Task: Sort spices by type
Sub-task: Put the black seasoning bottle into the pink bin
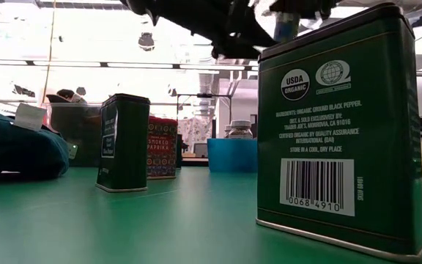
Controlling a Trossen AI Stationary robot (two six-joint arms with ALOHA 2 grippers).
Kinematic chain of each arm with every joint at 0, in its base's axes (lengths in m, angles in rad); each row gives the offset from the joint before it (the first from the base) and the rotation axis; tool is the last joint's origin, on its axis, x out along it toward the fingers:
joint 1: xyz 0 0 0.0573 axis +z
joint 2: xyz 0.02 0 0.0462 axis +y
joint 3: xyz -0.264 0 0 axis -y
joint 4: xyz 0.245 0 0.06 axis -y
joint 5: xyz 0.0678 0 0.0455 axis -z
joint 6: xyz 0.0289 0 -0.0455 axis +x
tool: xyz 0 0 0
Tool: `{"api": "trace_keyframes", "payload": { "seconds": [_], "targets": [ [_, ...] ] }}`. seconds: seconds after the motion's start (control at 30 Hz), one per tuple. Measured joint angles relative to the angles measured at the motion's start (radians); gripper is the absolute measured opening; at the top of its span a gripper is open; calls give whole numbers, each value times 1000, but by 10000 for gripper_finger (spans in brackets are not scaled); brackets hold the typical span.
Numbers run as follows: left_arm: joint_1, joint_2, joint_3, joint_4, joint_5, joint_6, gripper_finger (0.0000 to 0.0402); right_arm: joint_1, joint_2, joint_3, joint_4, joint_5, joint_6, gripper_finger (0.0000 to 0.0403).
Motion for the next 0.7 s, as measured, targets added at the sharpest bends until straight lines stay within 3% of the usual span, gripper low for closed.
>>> {"api": "trace_keyframes", "payload": {
  "seconds": [0.13, 0.33, 0.47, 0.7],
  "targets": [
    [0, -57, 1, -79, -105, 28, 315, -73, -48, 0, -123, 65, 44, 231],
    [0, -90, -8, -166, -117, 22, 304, -296, -85, 0, -352, 70, 152, 232],
    [-3, -104, -112, -46, -123, 28, 294, -444, -87, -3, -433, 59, 225, 231],
    [4, -137, -355, 246, -124, 29, 275, -578, -88, -88, -341, -9, 216, 231]
  ]
}}
